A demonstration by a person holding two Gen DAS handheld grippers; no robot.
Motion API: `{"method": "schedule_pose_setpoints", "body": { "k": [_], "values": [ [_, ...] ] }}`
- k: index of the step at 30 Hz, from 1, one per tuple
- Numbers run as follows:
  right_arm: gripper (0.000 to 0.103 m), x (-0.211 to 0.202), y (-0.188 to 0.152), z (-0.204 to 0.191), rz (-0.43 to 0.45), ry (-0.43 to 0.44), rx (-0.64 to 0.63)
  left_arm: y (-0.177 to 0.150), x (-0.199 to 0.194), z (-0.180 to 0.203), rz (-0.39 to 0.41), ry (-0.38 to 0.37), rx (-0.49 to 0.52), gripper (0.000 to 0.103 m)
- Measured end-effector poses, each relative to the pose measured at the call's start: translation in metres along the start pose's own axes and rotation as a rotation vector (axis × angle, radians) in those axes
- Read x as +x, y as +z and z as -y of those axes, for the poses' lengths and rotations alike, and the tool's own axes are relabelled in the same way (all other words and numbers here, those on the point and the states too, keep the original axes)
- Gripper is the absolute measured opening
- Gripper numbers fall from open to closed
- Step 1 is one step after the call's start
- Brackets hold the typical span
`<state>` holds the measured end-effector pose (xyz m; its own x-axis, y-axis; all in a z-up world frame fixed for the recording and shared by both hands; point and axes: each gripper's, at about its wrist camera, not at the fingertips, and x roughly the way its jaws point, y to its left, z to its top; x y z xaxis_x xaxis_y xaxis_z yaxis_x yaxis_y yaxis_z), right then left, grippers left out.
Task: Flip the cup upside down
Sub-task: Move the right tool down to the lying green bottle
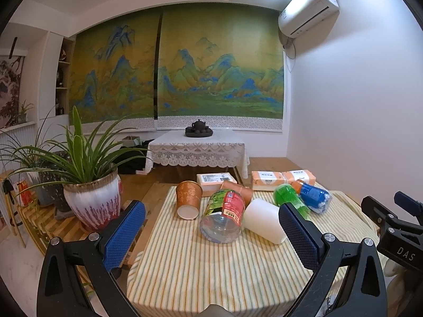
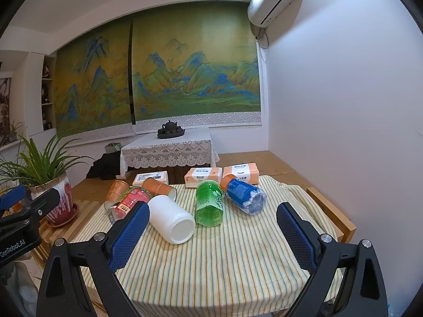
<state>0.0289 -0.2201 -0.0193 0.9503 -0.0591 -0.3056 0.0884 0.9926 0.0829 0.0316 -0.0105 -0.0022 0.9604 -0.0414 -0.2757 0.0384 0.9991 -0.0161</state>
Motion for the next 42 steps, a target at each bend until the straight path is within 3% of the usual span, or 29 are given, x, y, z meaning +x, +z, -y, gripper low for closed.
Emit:
{"method": "schedule_pose_setpoints", "body": {
  "k": [30,37,42],
  "values": [
    [0.095,0.022,0.001,0.014,-0.051,-0.019,0.003,-0.002,0.018,0.011,-0.046,-0.030,0.031,0.102],
    [0.095,0.055,0.010,0.026,-0.135,0.035,0.014,-0.005,0.028,0.013,-0.063,-0.038,0.041,0.102],
    [0.095,0.099,0.021,0.031,-0.258,0.104,0.016,-0.007,0.029,0.008,-0.072,-0.034,0.035,0.102]
  ]
}}
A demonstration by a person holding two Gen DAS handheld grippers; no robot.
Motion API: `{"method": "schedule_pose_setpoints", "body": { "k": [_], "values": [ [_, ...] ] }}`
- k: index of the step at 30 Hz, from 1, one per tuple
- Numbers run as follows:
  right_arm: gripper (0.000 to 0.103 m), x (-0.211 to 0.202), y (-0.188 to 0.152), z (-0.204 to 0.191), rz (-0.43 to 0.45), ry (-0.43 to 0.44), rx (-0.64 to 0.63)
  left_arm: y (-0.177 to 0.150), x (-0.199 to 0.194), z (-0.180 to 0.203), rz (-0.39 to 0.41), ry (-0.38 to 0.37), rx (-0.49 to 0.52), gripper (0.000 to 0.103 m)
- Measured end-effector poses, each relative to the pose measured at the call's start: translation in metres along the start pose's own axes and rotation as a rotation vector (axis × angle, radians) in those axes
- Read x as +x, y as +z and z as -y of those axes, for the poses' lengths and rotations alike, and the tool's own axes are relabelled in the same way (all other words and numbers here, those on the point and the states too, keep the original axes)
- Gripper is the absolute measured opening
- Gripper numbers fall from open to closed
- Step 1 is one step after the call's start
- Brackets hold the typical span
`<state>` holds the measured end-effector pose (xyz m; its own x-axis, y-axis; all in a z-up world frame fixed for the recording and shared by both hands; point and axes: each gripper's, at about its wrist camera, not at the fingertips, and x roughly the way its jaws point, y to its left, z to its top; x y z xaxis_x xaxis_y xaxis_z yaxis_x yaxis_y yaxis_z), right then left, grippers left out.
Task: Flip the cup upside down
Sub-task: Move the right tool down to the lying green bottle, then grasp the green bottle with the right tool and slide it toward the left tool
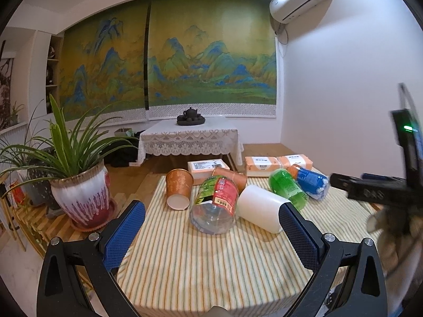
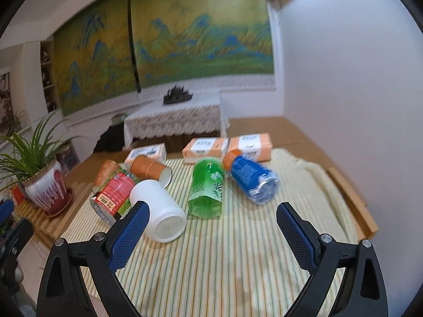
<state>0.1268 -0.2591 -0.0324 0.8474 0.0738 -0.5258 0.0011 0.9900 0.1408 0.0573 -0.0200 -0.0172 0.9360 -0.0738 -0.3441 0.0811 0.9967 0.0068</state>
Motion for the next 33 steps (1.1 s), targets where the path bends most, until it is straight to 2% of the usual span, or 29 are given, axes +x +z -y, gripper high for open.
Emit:
{"method": "schedule_pose_setpoints", "body": {
  "k": [5,9,14,16,19,26,32,33],
  "values": [
    [0.093,0.053,0.022,0.010,-0.140,0.075,0.059,-0.005,0.001,-0.009,-0.012,0.017,-0.009,0.102],
    [0.084,0.092,0.037,0.011,-0.202,0.058,0.054,-0.009,0.002,-0.020,-0.023,0.043,-0.018,0.102],
    [0.079,0.137,0.046,0.012,-0.325,0.096,0.073,-0.013,0.004,-0.039,-0.037,0.080,-0.049,0.102],
    [0.075,0.155,0.048,0.012,-0.371,0.078,0.079,-0.015,0.006,-0.045,-0.041,0.091,-0.057,0.102],
    [0.074,0.175,0.050,0.008,-0.422,0.067,0.074,-0.016,0.009,-0.053,-0.047,0.105,-0.062,0.102],
    [0.074,0.199,0.049,0.003,-0.487,0.048,0.054,-0.019,0.016,-0.064,-0.053,0.118,-0.076,0.102],
    [0.053,0.208,0.042,-0.001,-0.542,0.046,0.038,-0.020,0.018,-0.064,-0.056,0.121,-0.075,0.102],
    [0.053,0.209,0.041,-0.001,-0.547,0.045,0.037,-0.020,0.018,-0.065,-0.057,0.121,-0.074,0.102]
  ]
}}
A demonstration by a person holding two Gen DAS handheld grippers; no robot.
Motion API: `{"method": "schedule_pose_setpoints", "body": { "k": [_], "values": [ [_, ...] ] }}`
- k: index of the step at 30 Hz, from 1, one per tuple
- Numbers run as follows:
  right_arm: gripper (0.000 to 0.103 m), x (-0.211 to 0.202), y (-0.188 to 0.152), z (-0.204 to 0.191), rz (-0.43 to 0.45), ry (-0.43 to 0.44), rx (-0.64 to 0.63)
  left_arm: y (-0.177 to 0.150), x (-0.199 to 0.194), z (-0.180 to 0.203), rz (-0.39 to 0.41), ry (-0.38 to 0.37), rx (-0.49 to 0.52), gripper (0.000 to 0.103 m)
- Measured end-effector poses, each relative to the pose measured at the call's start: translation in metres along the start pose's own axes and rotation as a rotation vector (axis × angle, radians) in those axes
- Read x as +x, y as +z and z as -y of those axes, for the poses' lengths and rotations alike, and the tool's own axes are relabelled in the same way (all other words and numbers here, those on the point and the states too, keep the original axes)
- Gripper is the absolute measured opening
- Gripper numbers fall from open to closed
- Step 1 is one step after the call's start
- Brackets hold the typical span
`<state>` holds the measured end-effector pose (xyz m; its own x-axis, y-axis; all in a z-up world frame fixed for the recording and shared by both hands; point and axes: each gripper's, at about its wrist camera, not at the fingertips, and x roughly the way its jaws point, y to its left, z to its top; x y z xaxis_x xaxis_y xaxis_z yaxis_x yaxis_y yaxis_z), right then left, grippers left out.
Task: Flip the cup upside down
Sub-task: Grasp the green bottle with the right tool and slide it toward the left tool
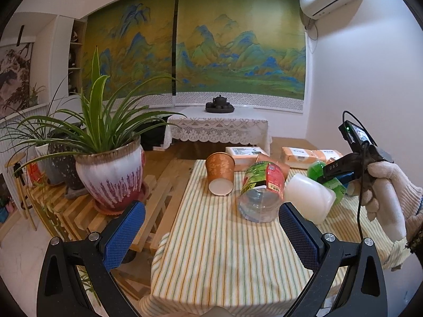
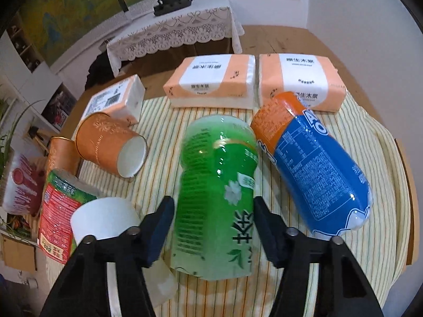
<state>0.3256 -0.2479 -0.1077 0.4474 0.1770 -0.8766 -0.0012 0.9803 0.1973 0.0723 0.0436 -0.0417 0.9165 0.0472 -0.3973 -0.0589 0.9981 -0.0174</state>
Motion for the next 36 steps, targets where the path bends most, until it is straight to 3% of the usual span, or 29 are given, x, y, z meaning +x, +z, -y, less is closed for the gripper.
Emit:
{"method": "schedule_pose_setpoints", "body": {
  "k": [9,21,28,36],
  "values": [
    [0.052,-0.013,-0.011,0.006,0.006,0.012,0.014,-0.002,-0.002,0.002,0.000,-0.005,0.006,0.102],
    [0.052,-0.056,-0.085,0.027,0.047,0.062,0.089,-0.005,-0.010,0.020,-0.013,-0.047,0.027,0.102],
    [0.052,-0.073,-0.124,0.020,0.064,0.078,0.079,-0.007,-0.010,0.035,-0.035,-0.082,0.037,0.102],
    [0.053,-0.073,-0.138,0.010,0.081,0.066,0.045,-0.009,-0.005,0.054,-0.072,-0.120,0.056,0.102]
  ]
}}
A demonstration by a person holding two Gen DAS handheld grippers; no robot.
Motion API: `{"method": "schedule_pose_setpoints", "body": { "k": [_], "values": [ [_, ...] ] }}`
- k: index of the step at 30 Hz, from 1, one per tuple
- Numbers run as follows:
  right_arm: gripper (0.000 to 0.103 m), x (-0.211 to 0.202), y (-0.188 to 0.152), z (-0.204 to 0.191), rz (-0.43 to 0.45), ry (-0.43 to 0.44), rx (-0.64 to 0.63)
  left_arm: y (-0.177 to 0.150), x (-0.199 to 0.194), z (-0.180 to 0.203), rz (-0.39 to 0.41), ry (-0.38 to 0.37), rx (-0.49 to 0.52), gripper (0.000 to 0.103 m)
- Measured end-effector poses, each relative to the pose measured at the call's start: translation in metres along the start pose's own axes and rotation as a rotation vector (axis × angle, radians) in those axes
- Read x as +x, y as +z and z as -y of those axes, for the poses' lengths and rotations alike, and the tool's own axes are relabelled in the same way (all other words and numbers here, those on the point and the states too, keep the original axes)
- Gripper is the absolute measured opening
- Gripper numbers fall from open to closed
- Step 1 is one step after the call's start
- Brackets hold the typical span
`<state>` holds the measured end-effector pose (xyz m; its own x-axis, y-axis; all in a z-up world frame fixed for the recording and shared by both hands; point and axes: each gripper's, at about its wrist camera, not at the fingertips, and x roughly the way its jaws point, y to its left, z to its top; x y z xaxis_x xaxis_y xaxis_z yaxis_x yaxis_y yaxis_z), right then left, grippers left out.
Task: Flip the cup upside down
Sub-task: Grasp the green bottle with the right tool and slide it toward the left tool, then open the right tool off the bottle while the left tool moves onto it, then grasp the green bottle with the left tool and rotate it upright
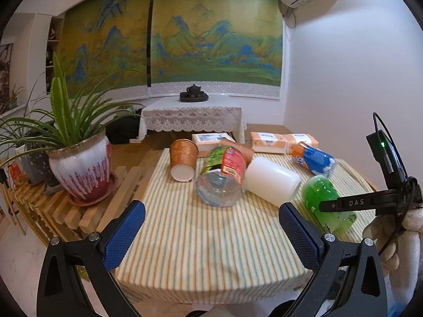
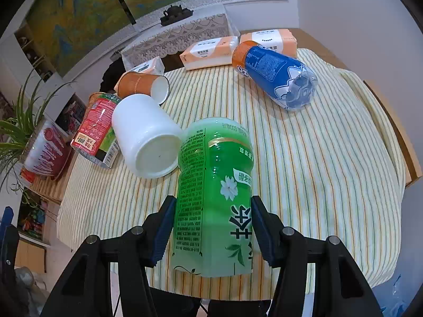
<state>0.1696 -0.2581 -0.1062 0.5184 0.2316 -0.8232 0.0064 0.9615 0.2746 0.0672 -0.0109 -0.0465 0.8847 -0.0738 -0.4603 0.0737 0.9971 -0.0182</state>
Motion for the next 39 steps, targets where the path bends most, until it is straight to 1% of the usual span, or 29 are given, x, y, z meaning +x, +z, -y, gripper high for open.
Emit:
{"method": "schedule_pose_setpoints", "body": {
  "k": [4,7,12,15,19,20,23,27,29,34,39],
  "values": [
    [0.053,-0.002,-0.002,-0.003,0.024,-0.006,-0.025,0.001,0.004,0.005,-0.027,-0.042,-0.009,0.102],
    [0.055,-0.008,-0.005,-0.005,0.052,-0.020,-0.048,0.002,0.008,0.010,-0.040,-0.056,-0.006,0.102],
    [0.060,-0.028,-0.011,-0.007,0.115,-0.010,-0.075,0.006,0.018,0.024,-0.062,-0.073,0.005,0.102],
    [0.060,-0.044,-0.017,-0.005,0.164,-0.024,-0.087,0.010,0.024,0.035,-0.070,-0.081,0.013,0.102],
    [0.060,-0.064,-0.030,0.006,0.212,-0.037,-0.083,0.016,0.037,0.055,-0.111,-0.113,0.009,0.102],
    [0.060,-0.069,-0.034,0.009,0.223,-0.043,-0.080,0.017,0.042,0.060,-0.126,-0.121,0.007,0.102],
    [0.060,-0.083,-0.045,0.020,0.256,-0.076,-0.073,0.023,0.063,0.075,-0.204,-0.182,-0.027,0.102],
    [0.060,-0.097,-0.057,0.036,0.286,-0.106,-0.047,0.027,0.096,0.095,-0.325,-0.251,-0.103,0.102],
    [0.060,-0.102,-0.062,0.044,0.296,-0.114,-0.031,0.027,0.114,0.104,-0.391,-0.264,-0.155,0.102],
    [0.060,-0.111,-0.069,0.057,0.312,-0.125,-0.010,0.024,0.143,0.122,-0.471,-0.273,-0.231,0.101],
    [0.060,-0.117,-0.075,0.066,0.329,-0.146,0.001,0.024,0.154,0.139,-0.516,-0.279,-0.245,0.100]
  ]
}}
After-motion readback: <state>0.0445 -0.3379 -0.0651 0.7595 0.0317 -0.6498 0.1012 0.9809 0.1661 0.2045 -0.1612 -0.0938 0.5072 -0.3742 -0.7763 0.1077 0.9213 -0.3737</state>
